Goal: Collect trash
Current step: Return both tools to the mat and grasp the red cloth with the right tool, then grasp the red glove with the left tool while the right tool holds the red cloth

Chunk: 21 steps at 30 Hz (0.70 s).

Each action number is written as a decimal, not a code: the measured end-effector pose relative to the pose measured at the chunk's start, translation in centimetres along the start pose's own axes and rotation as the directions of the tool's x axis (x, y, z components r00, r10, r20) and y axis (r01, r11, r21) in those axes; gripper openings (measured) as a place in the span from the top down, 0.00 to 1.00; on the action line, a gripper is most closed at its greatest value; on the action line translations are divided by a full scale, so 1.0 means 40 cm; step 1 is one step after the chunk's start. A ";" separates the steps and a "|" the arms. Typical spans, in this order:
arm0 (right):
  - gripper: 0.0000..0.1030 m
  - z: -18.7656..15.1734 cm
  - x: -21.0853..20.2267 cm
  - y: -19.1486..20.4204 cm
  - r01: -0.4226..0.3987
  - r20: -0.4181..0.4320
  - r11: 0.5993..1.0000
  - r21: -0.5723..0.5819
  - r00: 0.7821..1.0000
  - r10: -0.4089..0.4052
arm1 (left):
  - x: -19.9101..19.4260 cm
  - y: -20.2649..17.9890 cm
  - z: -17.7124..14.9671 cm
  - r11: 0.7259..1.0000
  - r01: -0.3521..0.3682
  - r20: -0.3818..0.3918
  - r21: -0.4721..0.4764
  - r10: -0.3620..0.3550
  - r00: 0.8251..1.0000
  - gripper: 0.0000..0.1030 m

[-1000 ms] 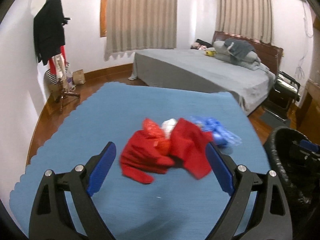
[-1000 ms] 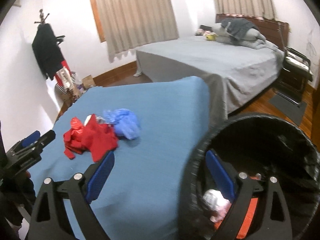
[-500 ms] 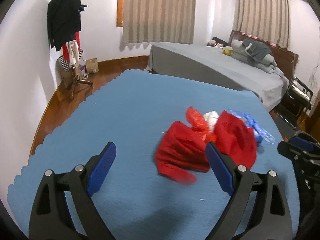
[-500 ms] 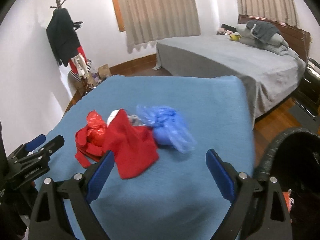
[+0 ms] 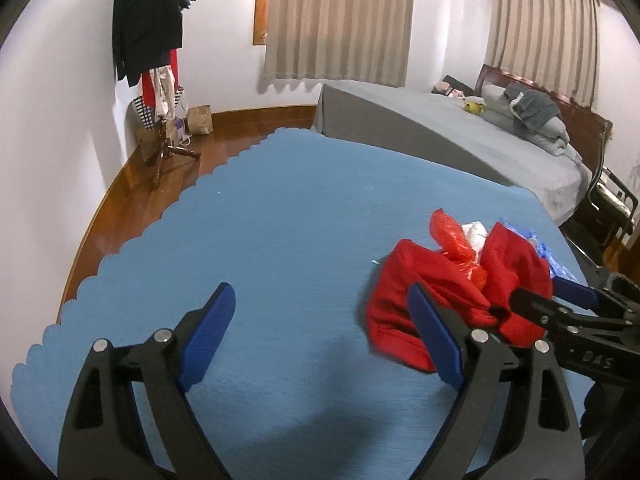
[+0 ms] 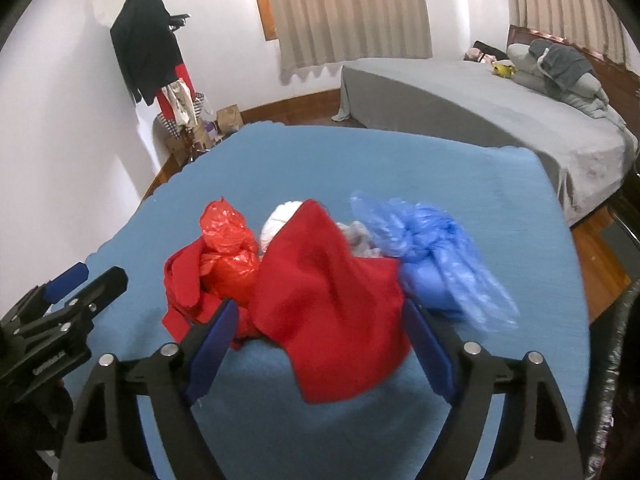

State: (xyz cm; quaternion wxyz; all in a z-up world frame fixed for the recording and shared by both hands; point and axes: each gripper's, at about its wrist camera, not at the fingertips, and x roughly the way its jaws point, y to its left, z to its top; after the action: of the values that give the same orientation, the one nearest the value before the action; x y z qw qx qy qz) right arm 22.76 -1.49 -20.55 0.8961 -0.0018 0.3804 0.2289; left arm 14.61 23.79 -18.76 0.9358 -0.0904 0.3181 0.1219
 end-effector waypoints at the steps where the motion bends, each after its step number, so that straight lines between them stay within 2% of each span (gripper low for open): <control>1: 0.24 0.000 0.004 0.002 0.003 -0.004 1.000 -0.001 1.000 -0.003 | 0.002 0.003 0.000 1.000 0.001 -0.001 -0.002 -0.001 1.000 0.17; 3: 0.33 0.000 0.018 0.006 0.003 -0.020 1.000 -0.005 1.000 -0.003 | 0.005 0.008 0.001 1.000 0.002 0.000 -0.006 -0.002 1.000 0.17; 5: 0.49 0.000 0.027 0.005 -0.007 -0.038 1.000 -0.008 0.999 0.007 | 0.007 0.013 0.003 1.000 0.004 0.000 -0.008 -0.004 1.000 0.17; 6: 0.53 -0.001 0.028 0.002 -0.009 -0.044 1.000 -0.011 0.999 0.009 | 0.007 0.017 0.004 1.000 0.005 0.000 -0.008 -0.005 1.000 0.17; 8: 0.66 -0.004 0.027 -0.002 -0.023 -0.049 1.000 -0.017 0.999 0.023 | 0.008 0.018 0.005 1.000 0.007 0.001 -0.005 -0.007 1.000 0.17; 9: 0.69 -0.004 0.023 -0.006 -0.042 -0.052 0.999 -0.013 0.998 0.042 | 0.007 0.018 0.004 1.000 0.006 0.001 -0.004 -0.006 1.000 0.17; 11: 0.82 -0.006 0.010 -0.008 -0.056 -0.047 0.998 -0.012 0.997 0.055 | 0.006 0.014 0.006 1.000 0.010 0.002 -0.003 -0.010 1.000 0.17; 15: 0.89 -0.018 -0.023 -0.034 -0.063 -0.041 0.998 -0.009 0.997 0.062 | 0.001 0.004 0.003 1.000 0.019 0.001 0.001 -0.019 1.000 0.17; 21: 0.89 -0.050 -0.066 -0.093 -0.029 -0.054 1.000 0.007 0.998 0.030 | -0.006 -0.030 -0.001 0.999 0.031 -0.007 0.009 -0.031 0.999 0.17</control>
State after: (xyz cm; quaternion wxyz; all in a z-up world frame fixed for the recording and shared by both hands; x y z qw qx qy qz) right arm 21.32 -6.26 -20.80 0.8820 0.0004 0.4051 0.2408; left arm 14.75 22.58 -18.55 0.9369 -0.0912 0.3205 0.1055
